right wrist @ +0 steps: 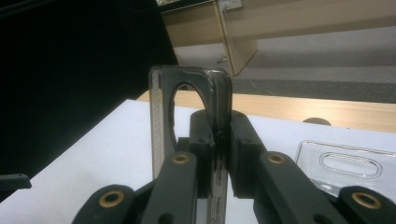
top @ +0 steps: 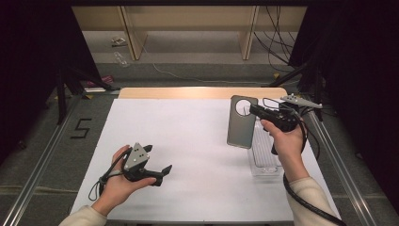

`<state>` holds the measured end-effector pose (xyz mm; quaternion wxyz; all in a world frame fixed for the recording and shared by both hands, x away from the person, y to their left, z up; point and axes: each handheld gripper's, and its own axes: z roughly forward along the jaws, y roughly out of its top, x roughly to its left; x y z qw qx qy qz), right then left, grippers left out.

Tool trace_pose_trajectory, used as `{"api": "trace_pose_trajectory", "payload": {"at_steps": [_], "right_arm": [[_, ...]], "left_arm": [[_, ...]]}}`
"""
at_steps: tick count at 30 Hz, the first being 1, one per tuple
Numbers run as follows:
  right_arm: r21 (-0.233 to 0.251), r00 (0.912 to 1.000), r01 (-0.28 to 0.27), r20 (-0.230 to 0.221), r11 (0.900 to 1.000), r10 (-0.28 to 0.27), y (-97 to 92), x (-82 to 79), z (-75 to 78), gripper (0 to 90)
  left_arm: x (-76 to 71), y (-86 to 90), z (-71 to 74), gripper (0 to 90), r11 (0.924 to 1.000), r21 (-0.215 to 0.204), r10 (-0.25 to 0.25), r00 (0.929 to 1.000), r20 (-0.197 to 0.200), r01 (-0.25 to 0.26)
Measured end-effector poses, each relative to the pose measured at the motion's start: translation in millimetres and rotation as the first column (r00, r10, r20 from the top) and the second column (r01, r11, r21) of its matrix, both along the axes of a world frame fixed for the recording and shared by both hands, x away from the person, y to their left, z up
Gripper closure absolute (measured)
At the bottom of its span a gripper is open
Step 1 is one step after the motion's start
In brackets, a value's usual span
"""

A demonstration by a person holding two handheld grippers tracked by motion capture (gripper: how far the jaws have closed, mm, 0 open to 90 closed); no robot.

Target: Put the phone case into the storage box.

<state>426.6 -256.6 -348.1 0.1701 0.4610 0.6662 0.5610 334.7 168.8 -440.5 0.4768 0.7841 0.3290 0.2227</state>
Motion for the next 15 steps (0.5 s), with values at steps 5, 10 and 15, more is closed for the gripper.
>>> {"api": "trace_pose_trajectory", "payload": {"at_steps": [5,10,15], "right_arm": [[0.002,1.0000,0.008,0.002,1.0000,-0.008,-3.3,0.3,1.1,82.2],[0.006,0.9999,0.016,0.001,0.9999,-0.016,-7.4,0.1,2.7,82.2],[0.002,0.9998,0.022,0.001,0.9998,-0.022,-9.5,0.9,2.1,82.2]], "left_arm": [[-0.2,-0.1,0.3,3.6,1.0000,0.001,-0.001,1.0000,0.003,0.001],[0.1,-0.2,0.1,3.5,1.0000,-0.001,-0.001,1.0000,0.001,0.001],[0.1,-0.1,0.3,3.6,1.0000,-0.001,-0.001,1.0000,0.002,0.001]]}}
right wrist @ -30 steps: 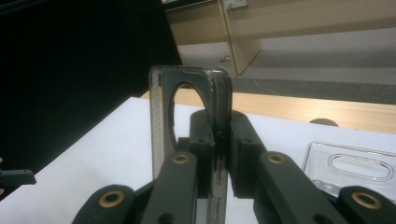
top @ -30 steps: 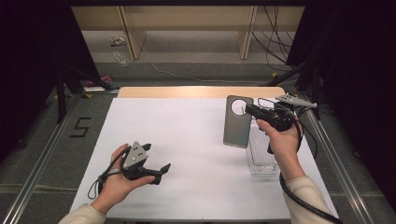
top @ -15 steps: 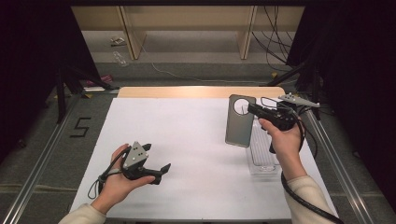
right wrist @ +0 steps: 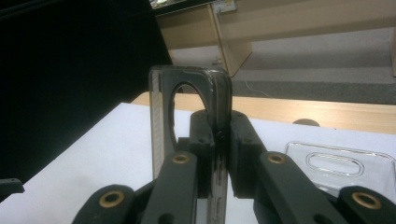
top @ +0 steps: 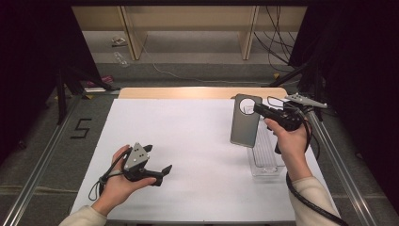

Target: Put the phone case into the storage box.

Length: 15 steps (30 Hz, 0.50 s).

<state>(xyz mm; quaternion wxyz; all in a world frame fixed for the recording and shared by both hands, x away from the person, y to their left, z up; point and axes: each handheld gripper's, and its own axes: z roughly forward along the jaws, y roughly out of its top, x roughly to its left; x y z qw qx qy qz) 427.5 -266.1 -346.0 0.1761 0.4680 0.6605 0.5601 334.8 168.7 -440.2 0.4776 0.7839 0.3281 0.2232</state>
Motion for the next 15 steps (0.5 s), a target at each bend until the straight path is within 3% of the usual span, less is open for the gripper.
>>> {"api": "trace_pose_trajectory", "payload": {"at_steps": [15], "right_arm": [[-0.001,0.9998,0.017,-0.007,0.9999,-0.017,-6.0,1.1,-0.4,82.2]], "left_arm": [[0.3,0.4,0.1,3.6,1.0000,0.001,0.000,1.0000,0.001,0.000]]}}
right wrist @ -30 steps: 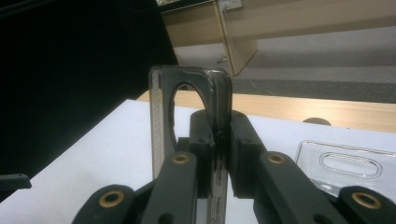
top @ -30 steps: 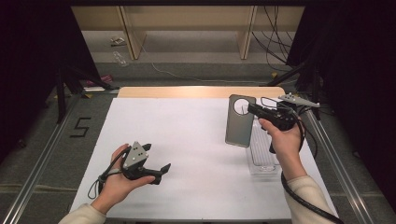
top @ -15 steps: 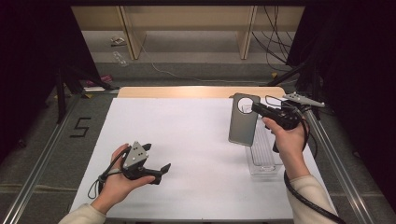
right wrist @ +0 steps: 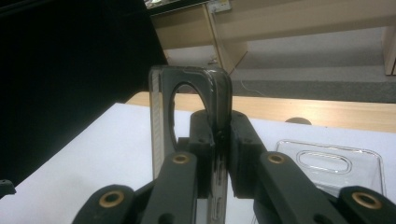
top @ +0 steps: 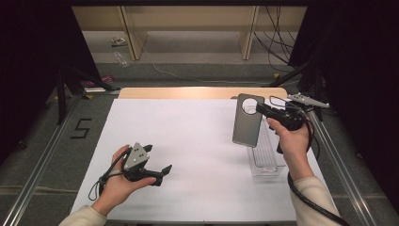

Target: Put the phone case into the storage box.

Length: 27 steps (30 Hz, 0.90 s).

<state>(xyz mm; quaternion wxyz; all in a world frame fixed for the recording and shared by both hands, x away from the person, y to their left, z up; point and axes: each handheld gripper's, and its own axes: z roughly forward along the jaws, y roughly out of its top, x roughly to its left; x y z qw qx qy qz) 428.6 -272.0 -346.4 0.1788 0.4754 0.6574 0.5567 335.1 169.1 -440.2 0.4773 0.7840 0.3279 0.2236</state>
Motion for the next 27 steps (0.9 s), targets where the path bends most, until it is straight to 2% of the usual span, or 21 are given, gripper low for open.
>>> {"api": "trace_pose_trajectory", "payload": {"at_steps": [15,27], "right_arm": [[-0.016,0.9997,0.020,0.010,0.9997,-0.020,-8.5,0.4,1.7,82.2],[-0.008,0.9993,0.037,0.012,0.9993,-0.036,-15.0,0.7,2.5,82.1]], "left_arm": [[0.6,0.0,-0.6,3.6,1.0000,0.002,0.000,1.0000,-0.001,0.000],[0.8,0.1,-0.9,3.6,1.0000,-0.001,0.002,1.0000,-0.002,-0.002]]}}
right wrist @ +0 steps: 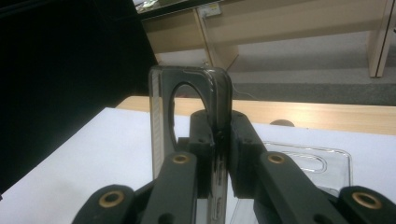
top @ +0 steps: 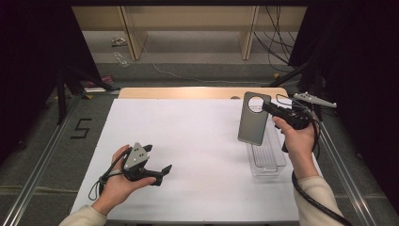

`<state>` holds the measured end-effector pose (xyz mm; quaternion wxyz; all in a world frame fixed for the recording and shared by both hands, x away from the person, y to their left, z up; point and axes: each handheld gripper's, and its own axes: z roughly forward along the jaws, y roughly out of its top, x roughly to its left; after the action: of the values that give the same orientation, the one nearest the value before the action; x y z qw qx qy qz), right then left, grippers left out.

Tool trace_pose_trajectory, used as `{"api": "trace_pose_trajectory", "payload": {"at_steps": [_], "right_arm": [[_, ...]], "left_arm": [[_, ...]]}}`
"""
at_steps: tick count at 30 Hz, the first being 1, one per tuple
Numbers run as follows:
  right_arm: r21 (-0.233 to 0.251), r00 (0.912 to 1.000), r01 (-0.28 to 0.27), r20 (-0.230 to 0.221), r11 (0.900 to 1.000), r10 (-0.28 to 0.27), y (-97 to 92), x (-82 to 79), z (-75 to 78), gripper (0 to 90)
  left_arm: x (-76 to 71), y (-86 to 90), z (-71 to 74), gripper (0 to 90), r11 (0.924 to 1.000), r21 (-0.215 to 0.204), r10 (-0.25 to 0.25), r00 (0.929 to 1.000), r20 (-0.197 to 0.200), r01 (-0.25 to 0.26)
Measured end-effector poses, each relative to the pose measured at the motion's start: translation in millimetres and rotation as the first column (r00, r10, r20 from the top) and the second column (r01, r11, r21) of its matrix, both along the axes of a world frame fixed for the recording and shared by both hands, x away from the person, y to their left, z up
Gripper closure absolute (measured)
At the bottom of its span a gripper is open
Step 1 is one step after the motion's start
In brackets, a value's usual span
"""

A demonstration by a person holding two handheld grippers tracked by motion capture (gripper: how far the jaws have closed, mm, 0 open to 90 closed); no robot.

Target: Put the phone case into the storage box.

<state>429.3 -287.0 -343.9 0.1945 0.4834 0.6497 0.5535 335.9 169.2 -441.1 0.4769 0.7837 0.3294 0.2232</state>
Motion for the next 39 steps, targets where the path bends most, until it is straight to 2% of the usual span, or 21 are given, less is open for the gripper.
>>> {"api": "trace_pose_trajectory", "payload": {"at_steps": [39], "right_arm": [[0.011,0.9990,0.042,0.012,0.9990,-0.042,-15.1,-1.1,4.0,82.2]], "left_arm": [[0.2,-0.1,0.5,3.6,1.0000,0.003,-0.002,1.0000,0.003,0.002]]}}
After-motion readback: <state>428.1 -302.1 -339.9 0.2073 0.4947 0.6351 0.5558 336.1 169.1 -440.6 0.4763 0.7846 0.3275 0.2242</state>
